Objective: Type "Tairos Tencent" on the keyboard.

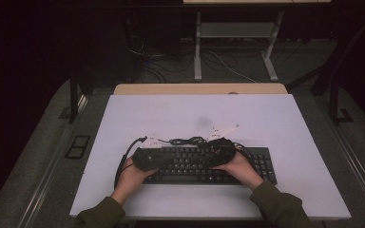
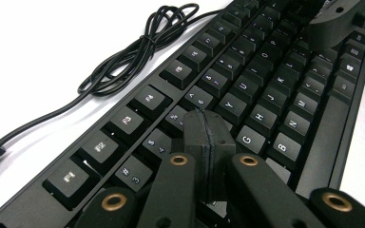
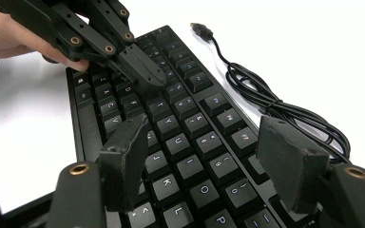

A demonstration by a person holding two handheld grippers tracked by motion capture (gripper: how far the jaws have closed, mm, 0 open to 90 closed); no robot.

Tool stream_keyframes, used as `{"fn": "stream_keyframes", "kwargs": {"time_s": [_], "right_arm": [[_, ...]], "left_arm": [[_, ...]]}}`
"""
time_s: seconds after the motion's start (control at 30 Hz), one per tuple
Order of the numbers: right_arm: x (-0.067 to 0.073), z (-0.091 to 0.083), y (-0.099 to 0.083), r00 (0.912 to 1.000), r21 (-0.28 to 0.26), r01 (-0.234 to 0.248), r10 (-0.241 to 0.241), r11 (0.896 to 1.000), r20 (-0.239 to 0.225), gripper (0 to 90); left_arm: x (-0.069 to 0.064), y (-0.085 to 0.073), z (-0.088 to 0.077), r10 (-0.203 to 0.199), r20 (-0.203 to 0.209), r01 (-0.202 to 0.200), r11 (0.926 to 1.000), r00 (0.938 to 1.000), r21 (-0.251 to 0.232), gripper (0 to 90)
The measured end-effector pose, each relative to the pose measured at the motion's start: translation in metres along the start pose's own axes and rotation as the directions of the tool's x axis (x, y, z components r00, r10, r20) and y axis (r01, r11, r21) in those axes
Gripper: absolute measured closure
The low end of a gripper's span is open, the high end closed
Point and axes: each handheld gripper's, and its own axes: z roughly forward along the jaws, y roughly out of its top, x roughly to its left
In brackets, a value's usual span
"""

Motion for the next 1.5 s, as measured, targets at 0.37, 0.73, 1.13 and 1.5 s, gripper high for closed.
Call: {"fn": "stream_keyframes", "kwargs": {"time_s": [0.37, 0.73, 1.13, 1.5], "right_arm": [[0.000, 0.000, 0.000, 1.0000, -0.001, 0.000, 0.000, 1.000, 0.000, 34.3], [-0.001, 0.000, 0.000, 1.0000, 0.001, -0.002, 0.002, 1.000, 0.001, 34.2], [-0.001, -0.001, -0.001, 1.0000, 0.000, -0.003, 0.003, 1.000, 0.001, 34.2], [-0.003, -0.004, -0.003, 1.0000, 0.001, -0.008, 0.008, 1.000, 0.004, 35.1]], "left_arm": [[0.000, 0.001, -0.002, -0.006, -0.004, 0.006, 0.9999, 1.0000, -0.009, 89.2], [0.002, 0.003, -0.009, -0.020, -0.002, 0.020, 0.9991, 0.9998, -0.038, 89.2], [0.002, 0.001, -0.017, -0.020, -0.010, 0.020, 0.9983, 0.9997, -0.054, 64.2], [0.003, -0.002, -0.022, -0.024, -0.006, 0.023, 0.9963, 0.9997, -0.082, 35.4]]}}
